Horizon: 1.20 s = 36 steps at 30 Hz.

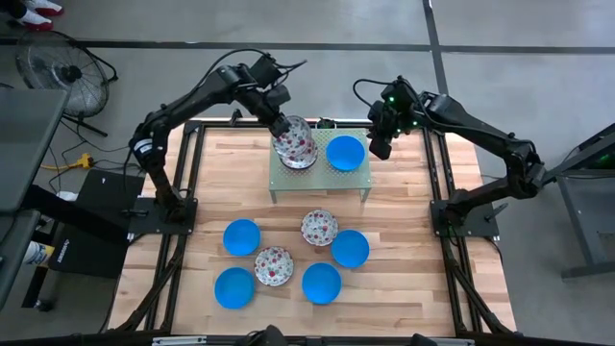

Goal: Pick & Place Mini bowls
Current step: Stack the patterned red bowl on the patterned red bowl on the shelf

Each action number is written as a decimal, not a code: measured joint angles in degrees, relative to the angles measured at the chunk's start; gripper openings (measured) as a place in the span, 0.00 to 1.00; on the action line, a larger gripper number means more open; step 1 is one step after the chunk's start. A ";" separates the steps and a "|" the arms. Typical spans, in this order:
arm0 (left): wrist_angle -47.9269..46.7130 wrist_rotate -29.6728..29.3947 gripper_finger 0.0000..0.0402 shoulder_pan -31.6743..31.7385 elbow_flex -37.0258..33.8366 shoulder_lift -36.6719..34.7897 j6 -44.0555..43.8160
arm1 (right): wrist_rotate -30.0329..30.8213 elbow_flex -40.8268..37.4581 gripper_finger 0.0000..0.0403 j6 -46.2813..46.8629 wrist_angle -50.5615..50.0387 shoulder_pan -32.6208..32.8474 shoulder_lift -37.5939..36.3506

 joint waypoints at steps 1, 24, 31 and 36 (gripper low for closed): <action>-0.02 -0.23 0.02 -0.07 0.00 0.02 -0.25 | 0.00 0.00 0.20 0.00 0.01 0.00 0.00; -0.30 -9.26 0.02 -4.19 0.00 -0.02 -6.07 | -0.37 0.00 0.20 -1.51 0.20 0.00 0.00; -0.27 -9.16 0.02 -4.56 0.00 -0.02 -7.73 | -0.37 0.00 0.20 -1.49 0.17 0.00 0.00; -0.16 -9.49 0.02 -4.93 0.00 -0.02 -9.38 | -0.37 0.00 0.20 -1.05 0.17 0.00 0.00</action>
